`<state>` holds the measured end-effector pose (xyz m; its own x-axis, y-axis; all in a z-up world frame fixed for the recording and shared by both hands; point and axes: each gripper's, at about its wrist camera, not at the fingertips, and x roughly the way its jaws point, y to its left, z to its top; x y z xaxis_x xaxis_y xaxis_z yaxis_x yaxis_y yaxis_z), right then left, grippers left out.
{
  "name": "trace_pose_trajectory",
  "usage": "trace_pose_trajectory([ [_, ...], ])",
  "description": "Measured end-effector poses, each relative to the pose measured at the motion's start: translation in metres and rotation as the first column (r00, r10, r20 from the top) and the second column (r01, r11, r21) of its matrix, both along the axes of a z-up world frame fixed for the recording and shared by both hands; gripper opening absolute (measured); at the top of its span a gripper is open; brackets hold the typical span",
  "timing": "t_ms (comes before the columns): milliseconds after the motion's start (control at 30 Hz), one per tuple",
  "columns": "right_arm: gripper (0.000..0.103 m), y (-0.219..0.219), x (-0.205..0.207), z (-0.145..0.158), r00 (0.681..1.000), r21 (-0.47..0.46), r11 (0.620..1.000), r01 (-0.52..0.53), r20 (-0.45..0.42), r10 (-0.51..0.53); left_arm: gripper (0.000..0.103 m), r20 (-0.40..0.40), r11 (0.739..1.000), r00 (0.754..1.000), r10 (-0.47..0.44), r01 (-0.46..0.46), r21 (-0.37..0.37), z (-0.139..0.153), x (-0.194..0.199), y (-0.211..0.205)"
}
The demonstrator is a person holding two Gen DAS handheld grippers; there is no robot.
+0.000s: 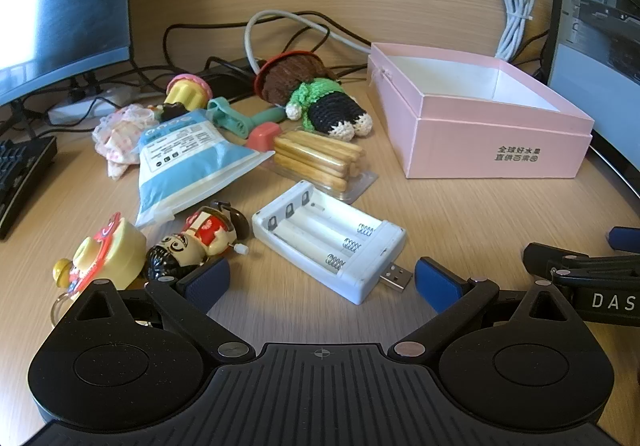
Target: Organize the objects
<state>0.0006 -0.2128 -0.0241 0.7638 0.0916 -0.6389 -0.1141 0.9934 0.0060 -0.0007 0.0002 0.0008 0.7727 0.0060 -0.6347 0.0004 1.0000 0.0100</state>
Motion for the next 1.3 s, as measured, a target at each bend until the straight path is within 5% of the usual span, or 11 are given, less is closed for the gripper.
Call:
trace_pose_trajectory([
  [367,0.103,-0.002,0.004,0.001,0.999,-0.002,0.999,-0.043,-0.022,0.043,0.1,-0.026,0.999,0.999,0.03,-0.03,-0.013,0.003,-0.003,0.004],
  [467,0.103,-0.008,0.005,0.003,0.996,-0.004,0.997,-0.077,-0.053,0.076,0.1,-0.067,0.991,0.996,0.051,-0.059,-0.119,0.025,-0.011,0.022],
  [633,0.103,-0.008,-0.005,0.004,0.995,-0.009,0.998,-0.062,-0.076,0.061,0.1,0.069,0.981,0.988,0.136,-0.124,-0.151,0.084,-0.001,0.065],
  [733,0.103,-0.005,-0.009,0.005,0.996,-0.01,1.0,-0.015,-0.089,0.014,0.1,-0.078,0.949,0.969,0.233,-0.244,-0.199,0.081,0.052,0.101],
  [867,0.103,-0.002,-0.01,0.006,0.994,-0.013,0.999,0.033,-0.1,-0.034,0.099,-0.25,0.935,0.94,0.233,-0.287,-0.209,0.053,0.101,0.124],
  [967,0.103,-0.001,-0.007,0.007,0.992,-0.016,0.999,0.028,-0.121,-0.03,0.092,-0.284,0.94,0.934,0.215,-0.277,-0.199,0.037,0.118,0.13],
  [1033,0.103,-0.001,-0.005,0.009,0.99,-0.02,1.0,0.022,-0.14,-0.025,0.069,-0.281,0.945,0.941,0.188,-0.251,-0.21,0.033,0.121,0.133],
  [1133,0.103,0.002,-0.001,0.012,0.984,-0.015,0.999,-0.037,-0.174,0.034,0.056,-0.288,0.948,0.943,0.169,-0.235,-0.213,0.037,0.12,0.134],
  [1300,0.103,0.036,-0.022,0.034,0.968,-0.048,0.967,-0.25,-0.027,0.249,0.055,-0.183,0.944,0.975,0.125,-0.173,-0.281,0.07,0.077,0.152],
])
